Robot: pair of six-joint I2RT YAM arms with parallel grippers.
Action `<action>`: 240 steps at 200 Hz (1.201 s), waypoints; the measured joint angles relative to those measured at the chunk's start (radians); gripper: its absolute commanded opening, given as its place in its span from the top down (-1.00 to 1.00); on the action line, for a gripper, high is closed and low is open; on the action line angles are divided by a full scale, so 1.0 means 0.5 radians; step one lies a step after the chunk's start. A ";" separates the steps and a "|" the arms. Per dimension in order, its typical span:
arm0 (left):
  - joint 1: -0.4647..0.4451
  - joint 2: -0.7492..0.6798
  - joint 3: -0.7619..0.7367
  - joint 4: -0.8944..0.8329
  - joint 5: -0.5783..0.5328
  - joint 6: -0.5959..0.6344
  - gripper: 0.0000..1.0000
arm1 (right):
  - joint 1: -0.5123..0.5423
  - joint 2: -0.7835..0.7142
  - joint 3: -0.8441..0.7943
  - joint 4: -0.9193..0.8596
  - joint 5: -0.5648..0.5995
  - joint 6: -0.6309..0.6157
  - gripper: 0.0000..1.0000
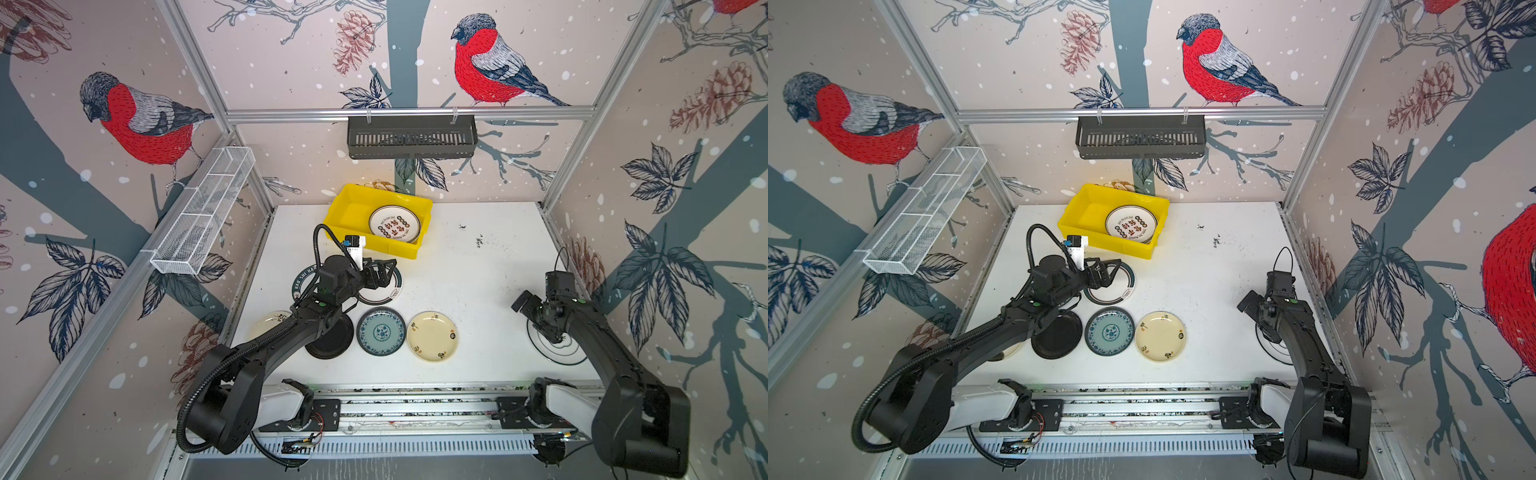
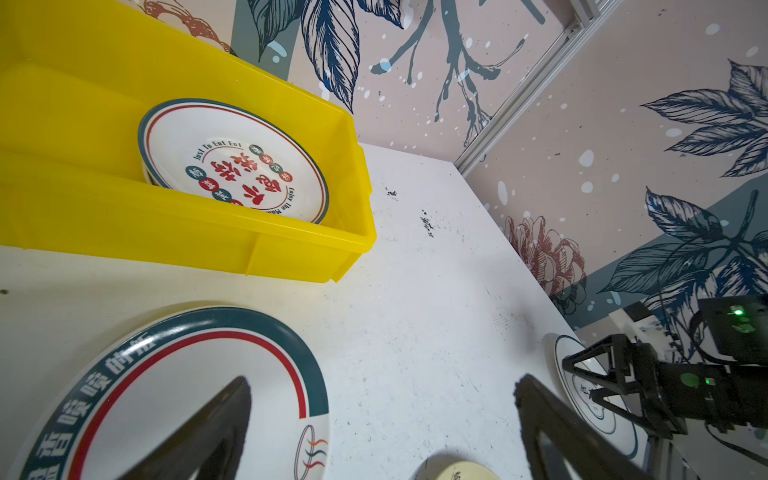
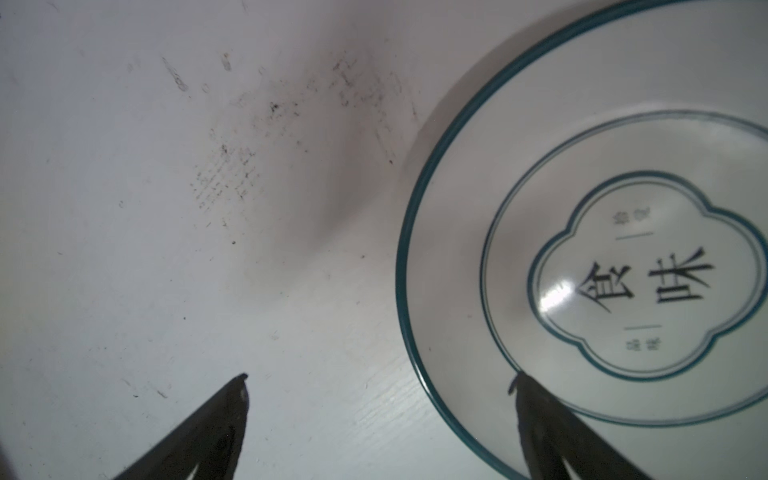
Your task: Place the plates into the plastic bin on the countertop
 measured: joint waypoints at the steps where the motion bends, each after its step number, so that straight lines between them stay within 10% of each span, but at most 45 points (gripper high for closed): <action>1: 0.000 0.000 0.000 0.002 0.003 0.000 -0.96 | -0.001 0.002 -0.002 0.002 0.000 -0.001 -0.99; 240: -0.004 0.095 0.039 0.069 0.024 -0.061 -0.96 | -0.040 0.040 -0.259 0.577 -0.600 -0.020 -0.99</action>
